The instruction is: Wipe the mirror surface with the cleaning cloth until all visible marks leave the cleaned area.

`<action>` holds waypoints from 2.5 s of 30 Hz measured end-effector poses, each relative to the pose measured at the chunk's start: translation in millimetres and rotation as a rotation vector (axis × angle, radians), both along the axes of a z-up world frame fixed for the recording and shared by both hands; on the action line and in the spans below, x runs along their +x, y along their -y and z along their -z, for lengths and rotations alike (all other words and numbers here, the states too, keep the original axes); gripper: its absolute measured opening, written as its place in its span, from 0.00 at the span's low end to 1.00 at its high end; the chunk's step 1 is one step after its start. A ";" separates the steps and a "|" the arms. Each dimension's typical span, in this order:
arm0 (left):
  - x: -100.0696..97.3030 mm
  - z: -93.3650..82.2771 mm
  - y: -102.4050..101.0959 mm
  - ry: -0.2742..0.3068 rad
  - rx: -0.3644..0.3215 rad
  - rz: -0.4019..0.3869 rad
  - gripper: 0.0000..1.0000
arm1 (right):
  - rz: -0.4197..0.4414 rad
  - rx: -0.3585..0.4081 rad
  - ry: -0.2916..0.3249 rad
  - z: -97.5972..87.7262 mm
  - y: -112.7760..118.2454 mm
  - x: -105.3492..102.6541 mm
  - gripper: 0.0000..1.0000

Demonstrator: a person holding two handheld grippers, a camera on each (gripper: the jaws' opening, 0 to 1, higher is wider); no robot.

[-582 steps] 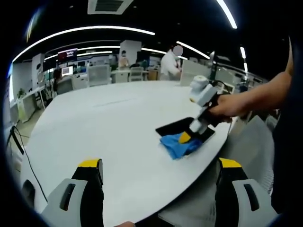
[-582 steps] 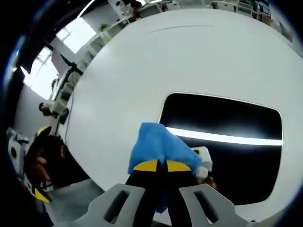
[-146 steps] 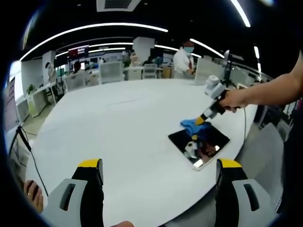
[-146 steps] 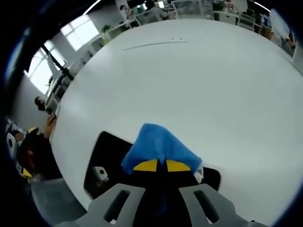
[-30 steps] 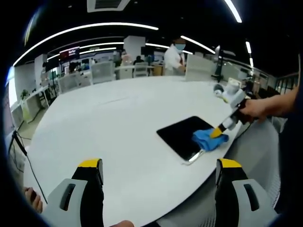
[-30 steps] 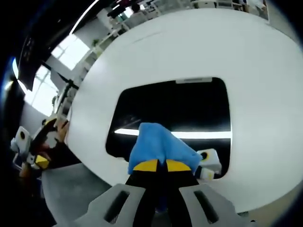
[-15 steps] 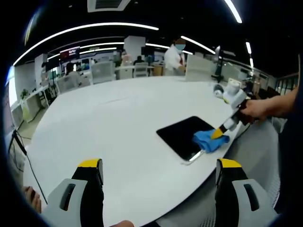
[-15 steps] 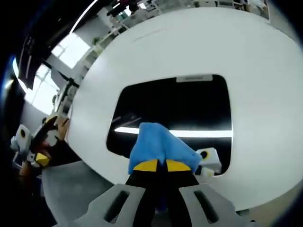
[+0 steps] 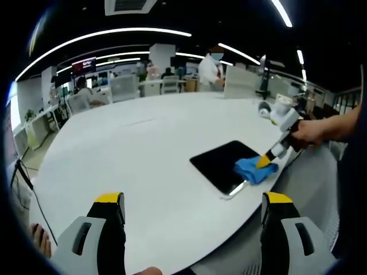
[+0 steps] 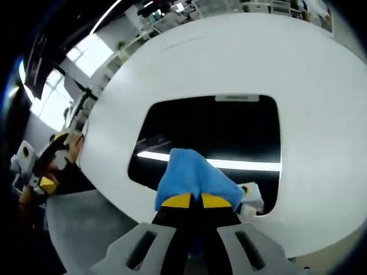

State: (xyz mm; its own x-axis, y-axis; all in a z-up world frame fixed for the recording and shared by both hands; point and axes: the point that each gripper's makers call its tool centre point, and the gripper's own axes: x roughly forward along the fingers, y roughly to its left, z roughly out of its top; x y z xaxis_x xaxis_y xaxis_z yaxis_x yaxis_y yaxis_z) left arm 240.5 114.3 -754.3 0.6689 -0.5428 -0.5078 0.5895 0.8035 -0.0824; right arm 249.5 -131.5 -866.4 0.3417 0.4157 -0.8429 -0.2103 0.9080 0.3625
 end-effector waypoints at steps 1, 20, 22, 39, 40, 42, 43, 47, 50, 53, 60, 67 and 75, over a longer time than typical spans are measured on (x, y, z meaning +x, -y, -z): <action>0.1 -0.1 -0.4 0.000 0.000 -0.001 0.99 | -0.001 -0.001 0.001 -0.2 0.5 0.1 0.00; 2.0 -0.9 0.5 0.002 0.008 0.008 0.99 | 0.027 -0.013 0.010 -1.3 24.8 0.8 0.00; 2.2 -0.4 0.9 0.002 0.009 0.010 0.99 | 0.029 -0.012 0.012 -1.2 26.6 1.2 0.00; 0.6 1.3 1.3 -0.004 0.008 0.005 0.99 | 0.063 -0.023 -0.007 -0.9 43.0 -1.0 0.00; 0.8 1.8 0.8 -0.005 0.008 0.004 0.99 | 0.060 -0.026 -0.007 -0.8 42.9 -0.8 0.00; 1.1 1.2 0.6 -0.004 0.008 0.002 0.99 | 0.059 -0.027 -0.007 -0.7 42.9 -0.7 0.00; 1.2 1.1 0.6 -0.004 0.006 0.000 0.99 | 0.059 -0.028 -0.007 -0.5 42.9 -0.6 0.00; 1.0 1.6 1.7 -0.009 -0.004 0.001 0.99 | 0.040 -0.064 0.029 -1.0 44.6 5.2 0.00; 1.2 1.6 2.8 -0.012 -0.010 0.003 0.99 | 0.050 -0.060 0.018 -0.3 44.4 6.4 0.00; 2.0 1.6 3.3 -0.012 -0.013 0.003 0.99 | 0.052 -0.059 0.018 -0.5 44.3 8.7 0.00; 2.5 1.5 4.3 -0.011 -0.011 0.002 0.99 | 0.034 -0.067 0.031 -0.2 44.6 14.9 0.00; 3.2 3.1 3.7 -0.011 -0.008 0.000 0.99 | 0.027 -0.078 0.033 0.0 44.3 22.1 0.00; 3.3 3.3 2.6 -0.013 -0.007 -0.003 0.99 | 0.022 -0.083 0.035 -0.1 44.4 29.8 0.00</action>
State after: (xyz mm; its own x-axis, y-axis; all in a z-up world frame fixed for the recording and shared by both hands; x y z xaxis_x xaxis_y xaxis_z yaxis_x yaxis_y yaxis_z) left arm 243.8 111.6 -757.6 0.6639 -0.5443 -0.5129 0.5861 0.8046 -0.0954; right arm 279.2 -175.8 -866.3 0.3794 0.3373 -0.8616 -0.2012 0.9390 0.2790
